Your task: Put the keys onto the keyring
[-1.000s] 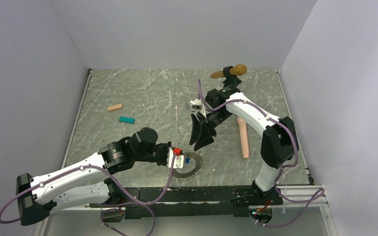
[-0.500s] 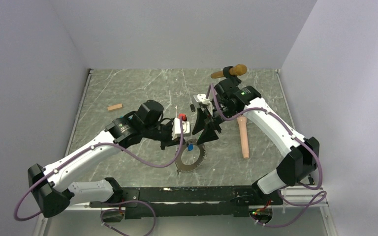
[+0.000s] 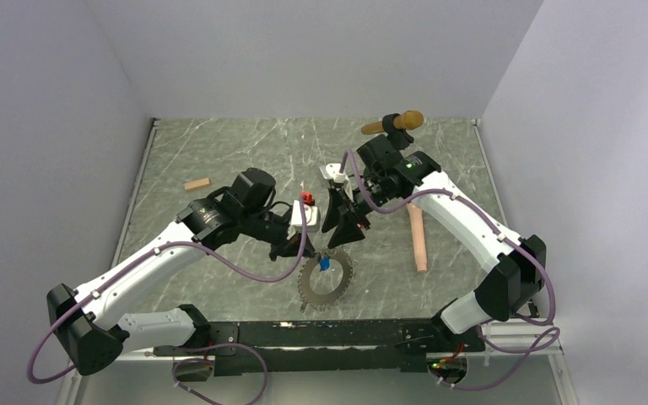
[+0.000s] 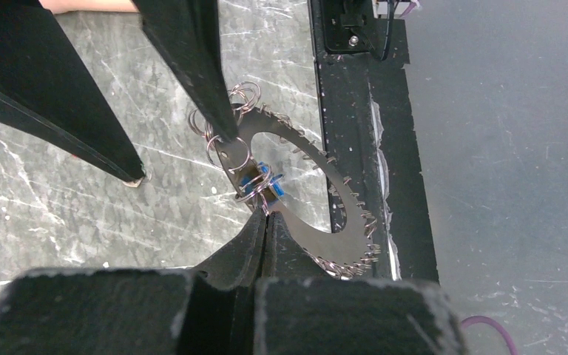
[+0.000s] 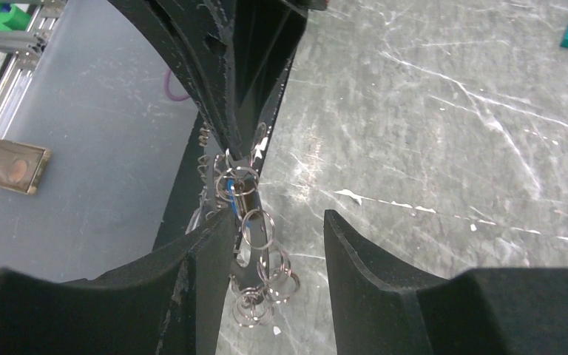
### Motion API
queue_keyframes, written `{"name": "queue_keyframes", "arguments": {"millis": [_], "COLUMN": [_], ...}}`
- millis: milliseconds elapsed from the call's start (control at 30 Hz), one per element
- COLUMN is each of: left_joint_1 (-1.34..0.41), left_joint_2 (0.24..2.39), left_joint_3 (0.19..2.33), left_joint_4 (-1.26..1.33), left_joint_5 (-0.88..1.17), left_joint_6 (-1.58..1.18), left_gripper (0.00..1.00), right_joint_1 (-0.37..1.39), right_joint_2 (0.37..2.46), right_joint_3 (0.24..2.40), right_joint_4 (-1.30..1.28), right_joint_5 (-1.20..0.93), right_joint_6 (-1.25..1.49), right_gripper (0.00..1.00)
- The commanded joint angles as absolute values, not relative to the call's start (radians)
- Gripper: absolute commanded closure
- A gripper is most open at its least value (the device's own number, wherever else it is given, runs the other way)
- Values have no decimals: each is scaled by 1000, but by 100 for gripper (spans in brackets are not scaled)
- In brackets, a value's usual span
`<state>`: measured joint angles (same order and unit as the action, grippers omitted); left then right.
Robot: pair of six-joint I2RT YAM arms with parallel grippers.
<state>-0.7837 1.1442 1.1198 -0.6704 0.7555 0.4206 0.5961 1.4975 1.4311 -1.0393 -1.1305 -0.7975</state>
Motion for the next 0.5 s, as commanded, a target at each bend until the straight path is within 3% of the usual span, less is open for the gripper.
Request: {"name": "queue_keyframes", "arguments": {"millis": [0,467], "left_joint_1": [-764,-744], "left_joint_2": [1152,1147], "left_joint_3": [1158,1141], "left_joint_4": [-649,-612], "left_joint_5": [845,836], "left_joint_6": [413,377], "left_gripper": [100,100], "right_joint_1": [650,703], "right_joint_2": [1498,1518], "right_joint_3": [1459,1442], "right_joint_4": [-1039,-982], "right_joint_5": [-1109,-1044], "right_joint_6": [-764,-696], "right_gripper": [49,47]}}
